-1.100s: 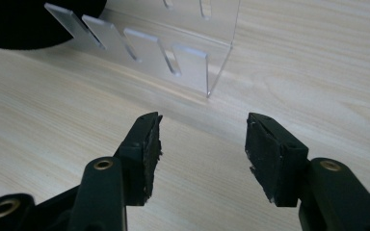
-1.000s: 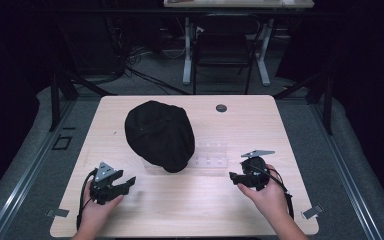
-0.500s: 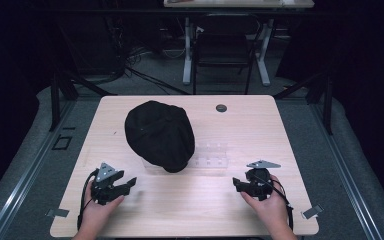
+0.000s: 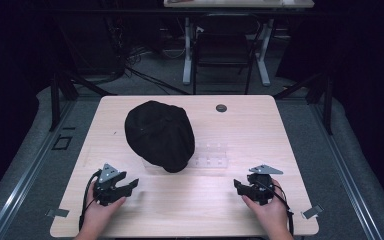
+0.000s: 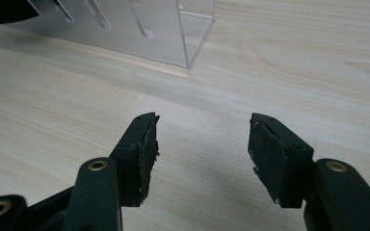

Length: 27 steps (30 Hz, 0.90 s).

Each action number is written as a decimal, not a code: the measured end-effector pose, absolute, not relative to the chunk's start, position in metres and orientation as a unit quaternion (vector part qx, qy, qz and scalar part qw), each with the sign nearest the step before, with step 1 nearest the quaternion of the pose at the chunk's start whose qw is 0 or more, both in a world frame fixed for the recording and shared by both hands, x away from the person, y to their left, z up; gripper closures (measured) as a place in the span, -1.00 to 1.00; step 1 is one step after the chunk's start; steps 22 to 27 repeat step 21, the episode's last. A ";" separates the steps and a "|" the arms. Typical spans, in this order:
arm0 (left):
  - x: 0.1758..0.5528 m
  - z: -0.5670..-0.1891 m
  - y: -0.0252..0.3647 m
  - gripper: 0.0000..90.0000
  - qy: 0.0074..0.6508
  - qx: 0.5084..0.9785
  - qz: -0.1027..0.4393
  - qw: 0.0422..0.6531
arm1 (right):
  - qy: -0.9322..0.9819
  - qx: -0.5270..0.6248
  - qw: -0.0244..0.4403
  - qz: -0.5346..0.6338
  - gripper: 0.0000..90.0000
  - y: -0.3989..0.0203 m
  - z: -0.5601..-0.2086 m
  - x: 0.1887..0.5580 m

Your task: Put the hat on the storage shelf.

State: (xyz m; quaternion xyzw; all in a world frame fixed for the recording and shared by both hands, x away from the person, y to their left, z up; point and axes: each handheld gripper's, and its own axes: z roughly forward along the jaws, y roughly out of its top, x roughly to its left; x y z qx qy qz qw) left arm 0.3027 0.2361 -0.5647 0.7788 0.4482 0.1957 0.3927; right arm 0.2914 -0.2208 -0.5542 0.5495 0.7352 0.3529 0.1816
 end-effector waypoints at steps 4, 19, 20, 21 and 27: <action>0.303 -0.566 0.234 -0.06 0.442 0.782 0.187 0.398 | 0.741 0.541 0.187 0.350 -0.04 -0.221 -0.556 0.291; 0.302 -0.564 0.229 -0.14 0.424 0.781 0.177 0.424 | 0.736 0.538 0.194 0.361 -0.08 -0.221 -0.560 0.290; 0.302 -0.562 0.230 -0.14 0.427 0.777 0.170 0.430 | 0.730 0.543 0.191 0.368 -0.08 -0.223 -0.560 0.290; 0.302 -0.561 0.230 -0.14 0.430 0.774 0.166 0.434 | 0.729 0.544 0.191 0.370 -0.08 -0.223 -0.560 0.290; 0.302 -0.561 0.230 -0.14 0.430 0.774 0.166 0.434 | 0.729 0.544 0.191 0.370 -0.08 -0.223 -0.560 0.290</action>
